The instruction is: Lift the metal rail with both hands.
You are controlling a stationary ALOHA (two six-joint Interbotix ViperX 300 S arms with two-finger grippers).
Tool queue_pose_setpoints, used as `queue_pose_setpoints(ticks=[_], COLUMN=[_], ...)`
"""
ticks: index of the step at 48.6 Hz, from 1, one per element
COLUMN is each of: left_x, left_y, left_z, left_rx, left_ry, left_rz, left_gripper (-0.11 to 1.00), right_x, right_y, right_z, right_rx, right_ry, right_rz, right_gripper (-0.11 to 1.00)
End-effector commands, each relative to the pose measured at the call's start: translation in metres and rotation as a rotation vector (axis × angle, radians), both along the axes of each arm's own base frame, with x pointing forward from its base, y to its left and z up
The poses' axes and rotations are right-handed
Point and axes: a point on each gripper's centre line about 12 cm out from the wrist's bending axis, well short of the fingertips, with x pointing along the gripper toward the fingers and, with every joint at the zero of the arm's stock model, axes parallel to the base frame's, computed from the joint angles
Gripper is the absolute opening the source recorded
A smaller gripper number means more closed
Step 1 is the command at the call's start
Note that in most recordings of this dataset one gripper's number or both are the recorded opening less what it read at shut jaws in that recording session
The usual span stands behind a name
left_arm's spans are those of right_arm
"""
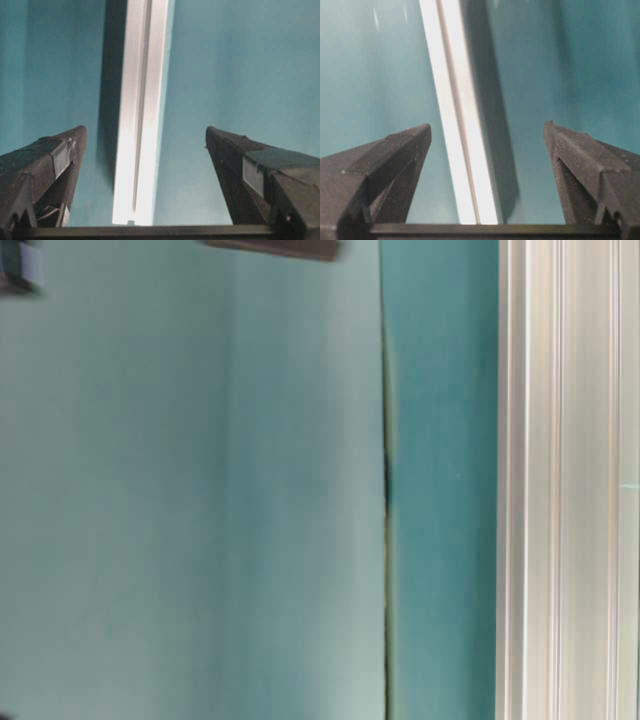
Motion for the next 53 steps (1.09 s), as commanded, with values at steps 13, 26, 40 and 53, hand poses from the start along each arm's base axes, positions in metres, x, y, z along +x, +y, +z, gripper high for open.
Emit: queue_pose_setpoints(ticks=[13, 26, 40, 53], left_x=[-0.007, -0.01, -0.022, -0.042], left_y=[0.0, 0.0, 0.001, 0.001], left_z=[0.032, 0.046, 0.066, 0.1], left_rx=[-0.003, -0.006, -0.012, -0.023], left_ry=[-0.136, -0.238, -0.408, -0.642], left_rz=[-0.003, -0.006, -0.005, -0.007], left_gripper=[0.96, 0.95, 0.95, 0.95], right_x=[-0.019, -0.036, -0.064, -0.088], right_y=[0.0, 0.001, 0.003, 0.004], right_z=[0.032, 0.049, 0.076, 0.095], right_rx=[-0.013, -0.024, -0.037, -0.042], right_ry=[-0.136, -0.283, -0.448, -0.551], right_rz=[-0.001, -0.006, -0.008, -0.009], right_gripper=[0.94, 0.94, 0.94, 0.94])
